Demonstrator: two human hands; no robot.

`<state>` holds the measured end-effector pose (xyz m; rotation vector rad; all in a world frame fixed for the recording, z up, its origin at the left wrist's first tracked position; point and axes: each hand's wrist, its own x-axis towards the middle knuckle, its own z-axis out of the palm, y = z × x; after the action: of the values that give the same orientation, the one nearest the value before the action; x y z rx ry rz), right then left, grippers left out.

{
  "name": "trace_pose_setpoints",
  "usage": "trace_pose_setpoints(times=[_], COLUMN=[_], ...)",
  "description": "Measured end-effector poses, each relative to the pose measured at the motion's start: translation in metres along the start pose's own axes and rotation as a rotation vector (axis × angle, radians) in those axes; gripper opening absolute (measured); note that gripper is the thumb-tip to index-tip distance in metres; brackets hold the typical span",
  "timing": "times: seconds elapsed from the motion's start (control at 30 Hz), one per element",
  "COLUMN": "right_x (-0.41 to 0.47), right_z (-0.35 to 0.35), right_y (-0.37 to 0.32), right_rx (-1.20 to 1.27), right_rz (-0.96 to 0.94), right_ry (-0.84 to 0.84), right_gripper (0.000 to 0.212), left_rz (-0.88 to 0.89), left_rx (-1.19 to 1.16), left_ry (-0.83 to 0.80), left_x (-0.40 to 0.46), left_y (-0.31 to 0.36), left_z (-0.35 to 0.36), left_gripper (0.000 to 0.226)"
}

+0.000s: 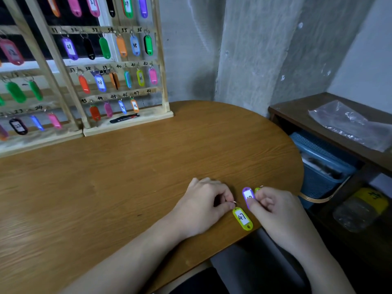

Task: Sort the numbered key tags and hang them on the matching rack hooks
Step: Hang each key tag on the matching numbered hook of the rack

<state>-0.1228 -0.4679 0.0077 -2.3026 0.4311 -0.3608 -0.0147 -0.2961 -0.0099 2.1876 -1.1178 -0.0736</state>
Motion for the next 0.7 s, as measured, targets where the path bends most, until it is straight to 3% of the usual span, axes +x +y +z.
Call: trace_pose_setpoints(times=[0.17, 0.37, 0.57, 0.7], right_x=[0.003, 0.021, 0.061, 0.096], right_z=[-0.009, -0.005, 0.028, 0.052], right_y=[-0.009, -0.025, -0.062, -0.095], right_rx=[0.11, 0.303, 0.622, 0.844], right_rz=[-0.028, -0.07, 0.121, 0.21], right_ry=[-0.073, -0.168, -0.17, -0.308], right_gripper=[0.021, 0.015, 0.016, 0.011], left_rz=[-0.021, -0.114, -0.204, -0.258], left_rx=[-0.074, -0.246, -0.198, -0.144], left_ry=[0.014, 0.163, 0.315, 0.384], left_x=[0.0, -0.001, -0.002, -0.001], left_y=[-0.002, -0.011, -0.02, -0.033], left_z=[-0.003, -0.02, -0.055, -0.087], left_gripper=[0.01, 0.012, 0.017, 0.018])
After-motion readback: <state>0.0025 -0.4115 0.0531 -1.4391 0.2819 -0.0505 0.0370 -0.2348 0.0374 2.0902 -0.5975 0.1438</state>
